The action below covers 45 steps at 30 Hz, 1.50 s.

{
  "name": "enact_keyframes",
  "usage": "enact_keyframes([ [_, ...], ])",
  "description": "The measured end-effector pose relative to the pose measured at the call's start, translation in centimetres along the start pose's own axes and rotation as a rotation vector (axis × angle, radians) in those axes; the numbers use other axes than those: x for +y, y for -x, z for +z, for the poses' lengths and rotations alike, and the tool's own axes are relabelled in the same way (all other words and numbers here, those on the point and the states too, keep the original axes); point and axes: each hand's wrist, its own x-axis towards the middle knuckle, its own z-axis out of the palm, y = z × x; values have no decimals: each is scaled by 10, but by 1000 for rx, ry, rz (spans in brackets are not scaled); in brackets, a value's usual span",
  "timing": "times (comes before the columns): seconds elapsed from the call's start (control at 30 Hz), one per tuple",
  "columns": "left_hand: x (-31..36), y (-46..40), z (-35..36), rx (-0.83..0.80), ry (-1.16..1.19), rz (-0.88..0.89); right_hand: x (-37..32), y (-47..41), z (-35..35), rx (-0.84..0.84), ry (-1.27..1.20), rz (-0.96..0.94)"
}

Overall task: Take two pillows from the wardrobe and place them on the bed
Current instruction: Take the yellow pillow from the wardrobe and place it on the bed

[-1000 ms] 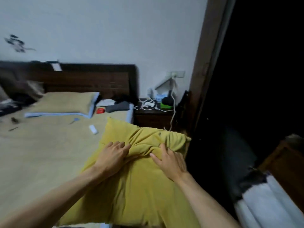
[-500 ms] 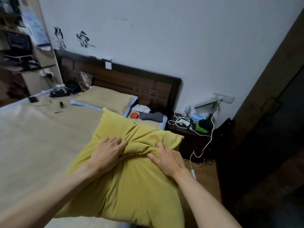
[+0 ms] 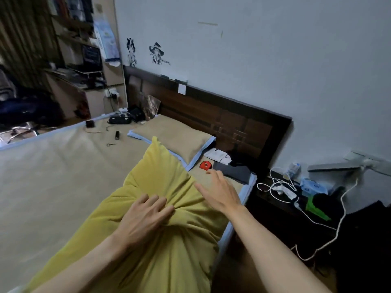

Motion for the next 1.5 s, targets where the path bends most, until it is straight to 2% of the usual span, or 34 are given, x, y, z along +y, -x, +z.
enact_keyframes([
  [0.17,13,-61,59,-41,-17,-121,57,-103,42,-245,-42,-81],
  [0.3,14,-113,85,-44,-55,-215,83,-166,62,-295,-64,-106],
  [0.4,0,-140,97,-61,-94,-248,92,-207,68,-408,-55,-59],
  [0.53,-18,-152,104,-236,-110,-336,101,-241,74,-506,-29,-101],
  [0.63,-38,-150,111,-424,-63,-422,92,-268,72,-473,-25,-183],
  [0.73,-64,-147,124,-540,-44,-373,74,-304,63,-420,-63,-287],
  [0.8,-90,-148,139,-512,-48,-350,61,-328,58,-390,-88,-363],
  [0.93,-188,-180,174,-353,-96,-484,34,-367,65,-348,-25,-497],
  [1.0,-248,-211,196,-445,-142,-442,25,-397,74,-264,79,-574],
  [1.13,-355,-272,252,-682,-161,-222,2,-491,79,-99,228,-660],
  [1.2,-395,-294,277,-631,-157,-150,-9,-539,75,-58,261,-641],
  [1.37,-460,-334,310,-377,-129,-51,-20,-614,59,-30,316,-578],
  [1.5,-491,-369,322,-299,-119,-12,-14,-650,53,19,307,-549],
])
